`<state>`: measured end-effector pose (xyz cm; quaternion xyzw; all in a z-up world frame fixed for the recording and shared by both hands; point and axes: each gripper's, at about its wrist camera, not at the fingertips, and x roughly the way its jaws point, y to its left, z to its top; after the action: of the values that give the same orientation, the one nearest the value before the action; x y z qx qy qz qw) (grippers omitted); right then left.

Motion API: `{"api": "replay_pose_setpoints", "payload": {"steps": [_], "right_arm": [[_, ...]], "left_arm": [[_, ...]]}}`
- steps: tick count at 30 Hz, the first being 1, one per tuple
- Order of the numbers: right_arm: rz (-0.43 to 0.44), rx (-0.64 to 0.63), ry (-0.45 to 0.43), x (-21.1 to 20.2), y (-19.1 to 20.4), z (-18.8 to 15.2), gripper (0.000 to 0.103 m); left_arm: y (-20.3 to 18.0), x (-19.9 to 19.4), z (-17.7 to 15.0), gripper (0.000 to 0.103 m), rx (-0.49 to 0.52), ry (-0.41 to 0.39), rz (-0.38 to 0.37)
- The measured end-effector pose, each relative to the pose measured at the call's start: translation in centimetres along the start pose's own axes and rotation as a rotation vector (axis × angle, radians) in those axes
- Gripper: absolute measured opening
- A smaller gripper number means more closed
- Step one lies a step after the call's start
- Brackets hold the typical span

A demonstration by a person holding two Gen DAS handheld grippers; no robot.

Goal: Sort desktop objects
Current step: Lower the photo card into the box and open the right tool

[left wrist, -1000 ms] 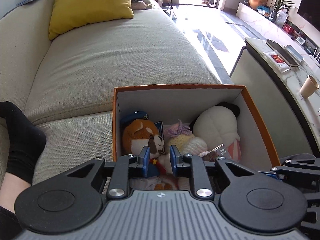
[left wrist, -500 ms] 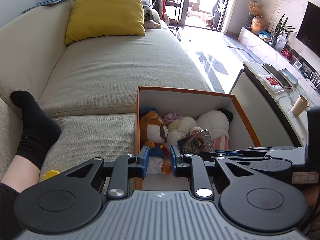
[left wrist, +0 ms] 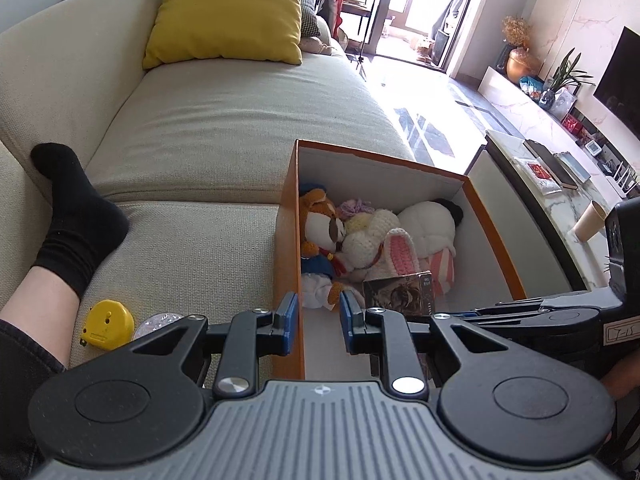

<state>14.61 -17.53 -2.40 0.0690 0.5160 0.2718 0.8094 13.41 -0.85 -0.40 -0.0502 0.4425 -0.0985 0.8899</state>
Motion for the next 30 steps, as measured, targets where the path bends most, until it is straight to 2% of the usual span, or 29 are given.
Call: {"api": "replay_pose_setpoints", "payload": {"steps": [3,9,15,22,25,29,30], "right_arm": [[0.034,0.0,0.029,0.7,1.4,-0.2,0.024],[0.038,0.009,0.11,3.5,4.0,-0.5,0.024],[-0.018,0.042,0.115,5.1,5.0,0.4,0.024],[0.038,0.126,0.149,5.7,5.0,0.5,0.028],[0.084,0.157,0.145,5.2,4.8,0.5,0.028],[0.089,0.177,0.138,4.7,5.0,0.2,0.028],[0.089,0.189,0.136,4.6,4.9,0.1,0.025]], "left_arm": [[0.7,-0.4,-0.8,0.024,-0.007,0.014,-0.008],[1.6,-1.0,-2.4,0.024,-0.008,0.038,-0.024],[2.2,-1.1,-3.2,0.024,-0.014,0.047,-0.043],[2.9,-1.3,-3.3,0.024,-0.029,0.05,-0.07],[3.0,-1.3,-3.4,0.024,-0.033,0.047,-0.078],[3.0,-1.3,-3.4,0.024,-0.039,0.043,-0.084],[3.1,-1.3,-3.4,0.024,-0.041,0.043,-0.087]]}}
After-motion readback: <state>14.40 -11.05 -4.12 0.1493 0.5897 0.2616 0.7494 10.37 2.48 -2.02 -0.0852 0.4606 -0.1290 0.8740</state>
